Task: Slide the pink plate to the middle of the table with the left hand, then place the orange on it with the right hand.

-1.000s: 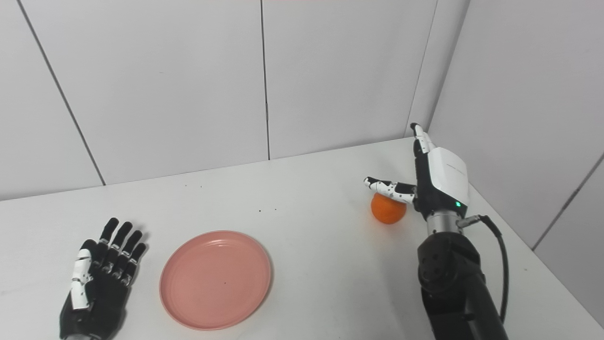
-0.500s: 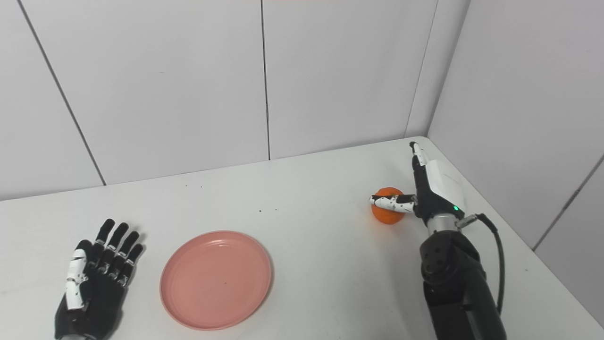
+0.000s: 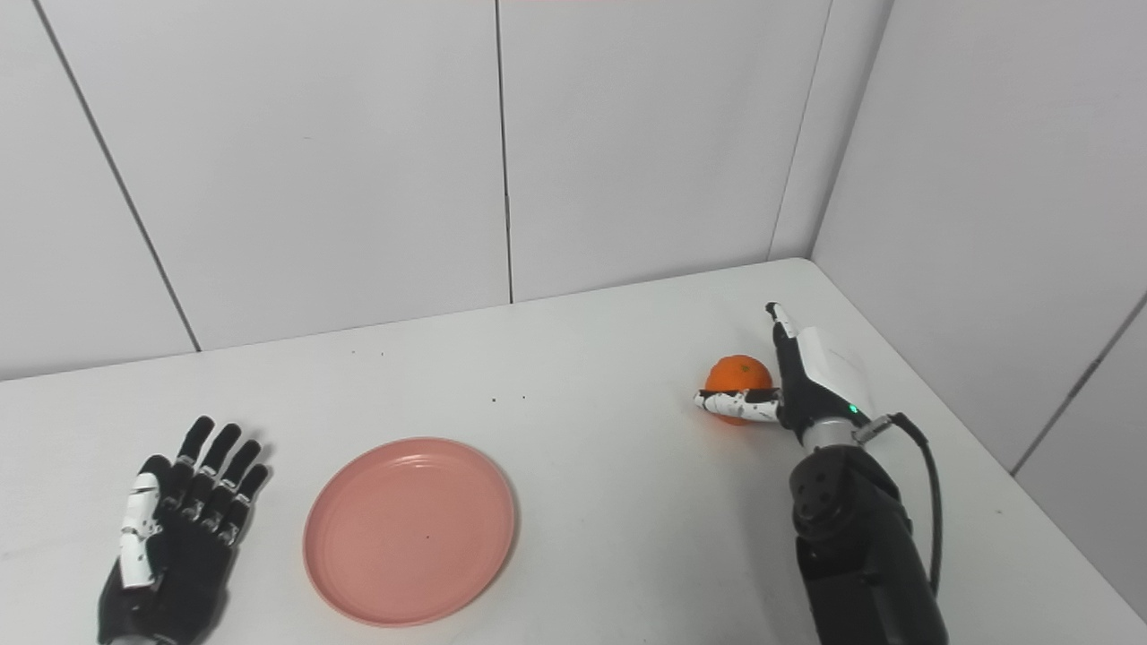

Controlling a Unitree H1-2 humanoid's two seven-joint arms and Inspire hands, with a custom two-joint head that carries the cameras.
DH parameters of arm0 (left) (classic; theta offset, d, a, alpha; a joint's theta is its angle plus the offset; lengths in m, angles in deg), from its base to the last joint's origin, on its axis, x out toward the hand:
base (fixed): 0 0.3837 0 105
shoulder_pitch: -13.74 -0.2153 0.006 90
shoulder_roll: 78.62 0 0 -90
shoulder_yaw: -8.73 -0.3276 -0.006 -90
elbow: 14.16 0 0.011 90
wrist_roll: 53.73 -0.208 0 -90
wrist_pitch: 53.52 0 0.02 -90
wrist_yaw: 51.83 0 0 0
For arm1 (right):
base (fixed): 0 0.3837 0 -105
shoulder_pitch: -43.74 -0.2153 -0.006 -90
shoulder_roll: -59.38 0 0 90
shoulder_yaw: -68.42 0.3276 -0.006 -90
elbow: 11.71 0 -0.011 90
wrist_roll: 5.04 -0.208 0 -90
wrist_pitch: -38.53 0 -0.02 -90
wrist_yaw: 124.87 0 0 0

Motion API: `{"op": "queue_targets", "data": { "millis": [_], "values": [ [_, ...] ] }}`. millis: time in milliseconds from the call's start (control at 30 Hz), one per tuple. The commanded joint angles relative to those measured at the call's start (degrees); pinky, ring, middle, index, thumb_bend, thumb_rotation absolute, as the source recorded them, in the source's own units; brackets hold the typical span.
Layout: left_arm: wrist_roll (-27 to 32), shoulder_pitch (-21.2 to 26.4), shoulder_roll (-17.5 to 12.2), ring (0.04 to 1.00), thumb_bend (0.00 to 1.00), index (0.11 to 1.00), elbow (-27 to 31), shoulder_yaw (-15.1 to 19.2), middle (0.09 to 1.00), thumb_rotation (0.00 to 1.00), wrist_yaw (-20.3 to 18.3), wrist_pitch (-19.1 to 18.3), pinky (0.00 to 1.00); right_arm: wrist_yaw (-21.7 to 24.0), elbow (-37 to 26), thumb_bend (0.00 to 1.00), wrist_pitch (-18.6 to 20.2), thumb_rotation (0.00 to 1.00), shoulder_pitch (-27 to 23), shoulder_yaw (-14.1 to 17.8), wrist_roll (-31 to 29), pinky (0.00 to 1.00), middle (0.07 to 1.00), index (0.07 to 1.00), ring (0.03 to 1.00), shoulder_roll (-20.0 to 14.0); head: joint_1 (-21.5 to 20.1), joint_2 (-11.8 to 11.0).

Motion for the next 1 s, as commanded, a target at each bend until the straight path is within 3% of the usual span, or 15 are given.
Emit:
{"op": "queue_targets", "data": {
  "millis": [0,400,567,667,833,967],
  "values": [
    [-0.3,-1.4,-0.7,0.971,0.28,0.979,-1.1,0.1,0.986,1.0,1.1,-3.1,1.0,0.5,-0.8,0.99,-0.2,0.4,-2.8,1.3,1.9,0.78,0.936,0.947,0.893,-0.3,0.0,0.5],
    [-0.1,-1.3,-0.7,0.968,0.28,0.977,-0.1,0.5,0.981,1.0,1.7,-4.9,1.0,4.0,1.3,0.99,-0.2,0.4,-3.8,1.5,3.5,0.76,0.912,0.911,0.872,-0.2,-0.2,1.2],
    [0.0,-1.2,-0.6,0.971,0.28,0.978,0.1,0.8,0.983,1.0,1.7,-5.5,1.0,4.7,1.6,0.98,-0.2,0.37,-4.1,3.0,2.1,0.76,0.892,0.896,0.863,0.4,-0.1,1.6],
    [0.1,-1.1,-0.7,0.975,0.28,0.98,-0.3,0.8,0.985,1.0,1.0,-5.0,1.0,4.9,1.6,0.97,-0.2,0.35,-4.1,2.9,1.5,0.65,0.812,0.873,0.77,0.0,0.0,1.7],
    [0.2,-1.1,-0.8,0.964,0.28,0.97,-0.1,0.7,0.977,1.0,1.2,-5.0,0.99,4.5,1.4,0.93,-0.2,0.32,-3.8,1.8,1.0,0.67,0.781,0.795,0.744,-0.9,-0.1,1.9],
    [0.3,-1.1,-0.9,0.968,0.29,0.971,-0.4,0.6,0.98,1.0,1.0,-4.6,0.99,4.1,1.8,0.88,-0.2,0.22,-3.5,0.6,0.0,0.64,0.73,0.728,0.692,-2.2,-0.1,1.9]
  ]
}}
